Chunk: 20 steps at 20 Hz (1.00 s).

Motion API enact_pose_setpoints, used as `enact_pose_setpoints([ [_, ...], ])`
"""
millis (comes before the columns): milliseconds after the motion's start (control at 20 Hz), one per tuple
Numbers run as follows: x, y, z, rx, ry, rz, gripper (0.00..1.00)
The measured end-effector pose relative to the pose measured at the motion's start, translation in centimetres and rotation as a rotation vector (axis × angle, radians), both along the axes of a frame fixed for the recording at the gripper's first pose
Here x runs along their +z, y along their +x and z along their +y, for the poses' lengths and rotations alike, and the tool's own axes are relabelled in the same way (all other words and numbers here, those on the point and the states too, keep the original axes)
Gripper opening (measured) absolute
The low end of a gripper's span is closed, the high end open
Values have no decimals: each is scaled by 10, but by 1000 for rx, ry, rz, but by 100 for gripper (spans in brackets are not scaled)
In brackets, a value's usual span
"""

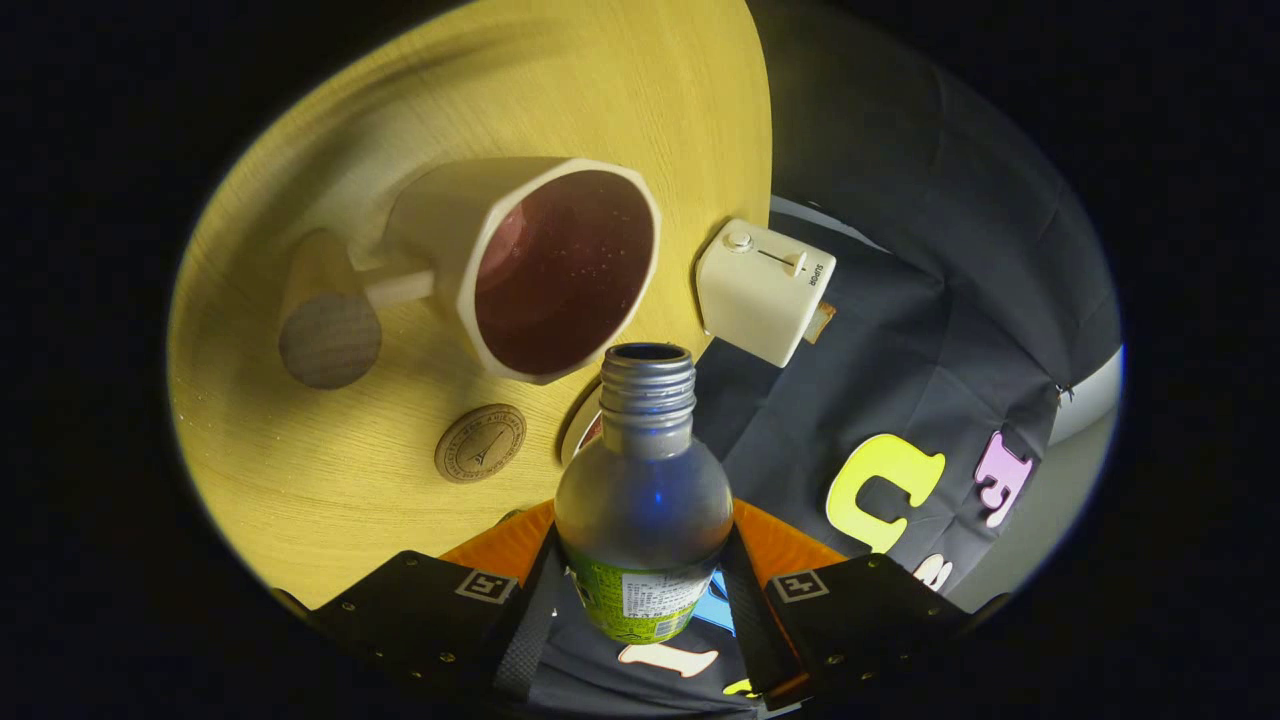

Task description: Take the bottle from table, then pour the juice into the cup, finally place the bottle on the coaster

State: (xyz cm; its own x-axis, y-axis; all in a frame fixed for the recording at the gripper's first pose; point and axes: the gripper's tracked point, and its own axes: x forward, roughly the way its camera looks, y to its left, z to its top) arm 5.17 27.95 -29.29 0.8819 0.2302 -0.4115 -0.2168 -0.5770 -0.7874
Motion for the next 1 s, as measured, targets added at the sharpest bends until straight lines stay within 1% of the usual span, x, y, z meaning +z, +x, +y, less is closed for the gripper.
enact_pose_setpoints([
  [150,-2,-1,-2,-18,44,19,77],
  [350,-6,-3,-6,-63,127,63,77],
  [550,-7,-1,-3,-67,171,80,77],
  [650,-6,0,-5,-82,200,94,77],
  [1000,-1,1,-7,-181,401,176,78],
])
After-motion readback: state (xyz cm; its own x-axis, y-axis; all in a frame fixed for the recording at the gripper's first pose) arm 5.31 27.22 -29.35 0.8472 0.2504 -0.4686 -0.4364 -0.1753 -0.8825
